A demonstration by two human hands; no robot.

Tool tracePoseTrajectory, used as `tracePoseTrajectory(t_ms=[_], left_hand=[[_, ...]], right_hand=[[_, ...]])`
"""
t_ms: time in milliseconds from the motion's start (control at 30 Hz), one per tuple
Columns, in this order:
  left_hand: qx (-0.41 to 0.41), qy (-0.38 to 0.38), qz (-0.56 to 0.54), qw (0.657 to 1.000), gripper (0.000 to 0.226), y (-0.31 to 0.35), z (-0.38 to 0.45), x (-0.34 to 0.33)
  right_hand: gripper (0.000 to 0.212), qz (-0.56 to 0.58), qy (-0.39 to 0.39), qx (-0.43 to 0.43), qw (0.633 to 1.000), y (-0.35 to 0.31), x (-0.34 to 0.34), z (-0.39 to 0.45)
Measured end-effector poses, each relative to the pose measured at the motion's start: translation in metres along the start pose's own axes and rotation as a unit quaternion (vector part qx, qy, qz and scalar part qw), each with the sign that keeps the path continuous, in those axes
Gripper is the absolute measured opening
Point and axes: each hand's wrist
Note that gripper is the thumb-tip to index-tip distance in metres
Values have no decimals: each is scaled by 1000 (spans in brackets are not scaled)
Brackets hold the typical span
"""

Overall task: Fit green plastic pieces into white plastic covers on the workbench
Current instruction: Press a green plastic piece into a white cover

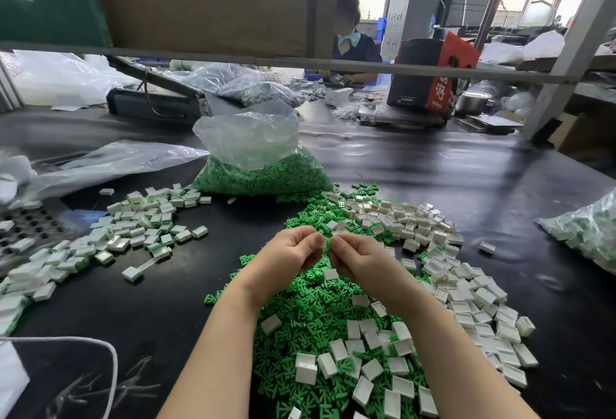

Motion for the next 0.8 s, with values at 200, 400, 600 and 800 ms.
tracePoseTrajectory(t_ms=[200,400,600,800], left_hand=[[-11,-20,-13,1000,31,4,5,-5],[-21,-23,-29,999,33,4,7,-9],[-14,-41,-18,999,35,3,8,-10],[-21,-40,-31,998,33,4,8,-10]], right_hand=[[31,11,-16,5,1000,0,10,-3],[34,-16,-27,2,1000,-4,16,-6],[34,-48,-36,-5,998,-4,19,-7],[29,58,-31,-22,998,-1,16,-9]])
Point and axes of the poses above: each hand's wrist, its own z-axis towards the middle knuckle, its own x-axis out of the back of the hand, y = z × x, and after that the axes turned 4 degrees about z, right-handed
